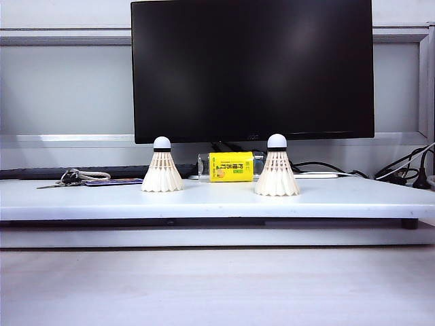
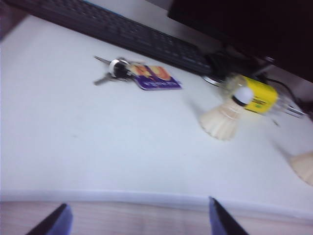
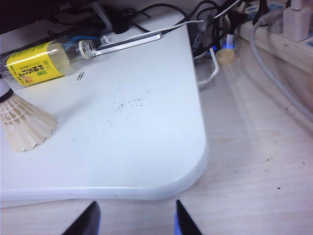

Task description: Stack the badminton balls on the table vertically.

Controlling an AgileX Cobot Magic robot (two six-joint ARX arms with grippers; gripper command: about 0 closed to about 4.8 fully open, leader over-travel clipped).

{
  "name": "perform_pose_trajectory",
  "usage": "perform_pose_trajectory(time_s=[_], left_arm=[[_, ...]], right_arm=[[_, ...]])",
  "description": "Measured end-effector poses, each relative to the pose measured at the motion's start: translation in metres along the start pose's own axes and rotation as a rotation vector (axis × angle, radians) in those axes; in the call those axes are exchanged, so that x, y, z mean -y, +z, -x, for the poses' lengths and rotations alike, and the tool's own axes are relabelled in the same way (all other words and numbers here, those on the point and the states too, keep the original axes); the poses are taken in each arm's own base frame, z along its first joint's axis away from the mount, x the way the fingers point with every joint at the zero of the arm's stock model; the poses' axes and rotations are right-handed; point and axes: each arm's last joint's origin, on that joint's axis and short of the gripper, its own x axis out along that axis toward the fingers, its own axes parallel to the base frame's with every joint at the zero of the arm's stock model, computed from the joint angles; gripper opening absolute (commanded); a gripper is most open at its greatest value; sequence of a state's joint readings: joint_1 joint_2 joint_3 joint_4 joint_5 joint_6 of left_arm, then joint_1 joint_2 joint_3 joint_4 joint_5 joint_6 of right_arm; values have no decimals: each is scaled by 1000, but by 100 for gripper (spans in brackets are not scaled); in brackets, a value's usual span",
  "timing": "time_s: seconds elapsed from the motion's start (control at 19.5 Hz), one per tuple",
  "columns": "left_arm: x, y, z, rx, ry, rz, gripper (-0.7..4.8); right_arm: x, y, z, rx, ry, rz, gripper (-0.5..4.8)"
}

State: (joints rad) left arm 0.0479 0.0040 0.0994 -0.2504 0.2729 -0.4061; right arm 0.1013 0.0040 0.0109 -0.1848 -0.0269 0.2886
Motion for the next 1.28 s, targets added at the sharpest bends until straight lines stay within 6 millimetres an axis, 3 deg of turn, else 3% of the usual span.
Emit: perform_pose_trajectory(time_s=[0.1, 0.15, 0.2, 0.26, 0.56, 0.77, 1.08, 1.28], left_arm=[[1, 0, 0, -13, -31, 12, 366], [1, -1, 0, -21, -47, 34, 339], [2, -1, 0, -28, -63, 49, 167], [3, -1, 0, -44, -95, 60, 102], [8, 1, 1, -66, -232, 30, 99], [16, 13, 5, 7, -312, -60, 110], [37, 52, 22, 127, -336, -144, 121], [56, 98, 20, 110, -318, -239, 121]], right_arm=[[0, 0, 0, 0, 0, 0, 198], [0, 0, 0, 0, 0, 0, 198], [0, 0, 0, 0, 0, 0, 198], [0, 0, 0, 0, 0, 0, 198], [-3, 0, 0, -23, 95, -24, 198], [-6, 0, 0, -30, 167, -26, 198], [-8, 1, 1, -23, 194, -25, 198], [-9, 2, 1, -19, 207, -23, 198]])
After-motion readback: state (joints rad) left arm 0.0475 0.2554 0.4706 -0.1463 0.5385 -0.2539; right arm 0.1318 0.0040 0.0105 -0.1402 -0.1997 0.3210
